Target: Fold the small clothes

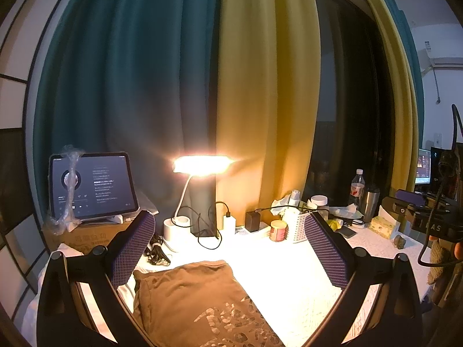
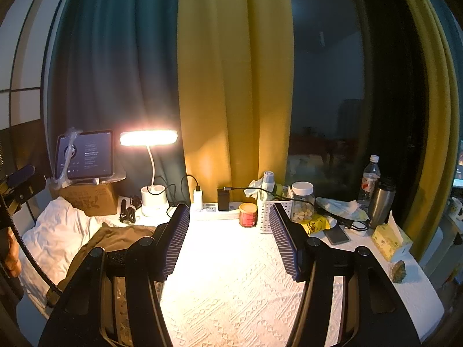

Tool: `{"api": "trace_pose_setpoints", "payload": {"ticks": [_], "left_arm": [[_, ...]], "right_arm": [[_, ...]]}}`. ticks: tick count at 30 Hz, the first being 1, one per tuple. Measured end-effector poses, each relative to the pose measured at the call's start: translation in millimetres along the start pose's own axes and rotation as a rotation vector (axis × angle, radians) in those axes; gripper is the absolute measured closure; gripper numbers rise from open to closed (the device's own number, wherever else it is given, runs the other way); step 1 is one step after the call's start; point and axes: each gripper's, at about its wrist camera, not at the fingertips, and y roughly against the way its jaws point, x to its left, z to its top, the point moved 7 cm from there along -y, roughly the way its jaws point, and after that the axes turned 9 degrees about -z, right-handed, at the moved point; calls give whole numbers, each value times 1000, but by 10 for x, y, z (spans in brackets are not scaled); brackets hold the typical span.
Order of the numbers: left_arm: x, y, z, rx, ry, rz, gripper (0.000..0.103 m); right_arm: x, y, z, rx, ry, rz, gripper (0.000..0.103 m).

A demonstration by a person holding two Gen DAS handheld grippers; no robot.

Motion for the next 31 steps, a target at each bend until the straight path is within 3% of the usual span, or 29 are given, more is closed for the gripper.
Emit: {"api": "trace_pose_setpoints", "payload": {"ticks": [31], "left_arm": [[25, -240, -34, 28, 11, -36, 1]], "right_arm": [[-27, -185, -17, 27, -2, -2, 42]]}}
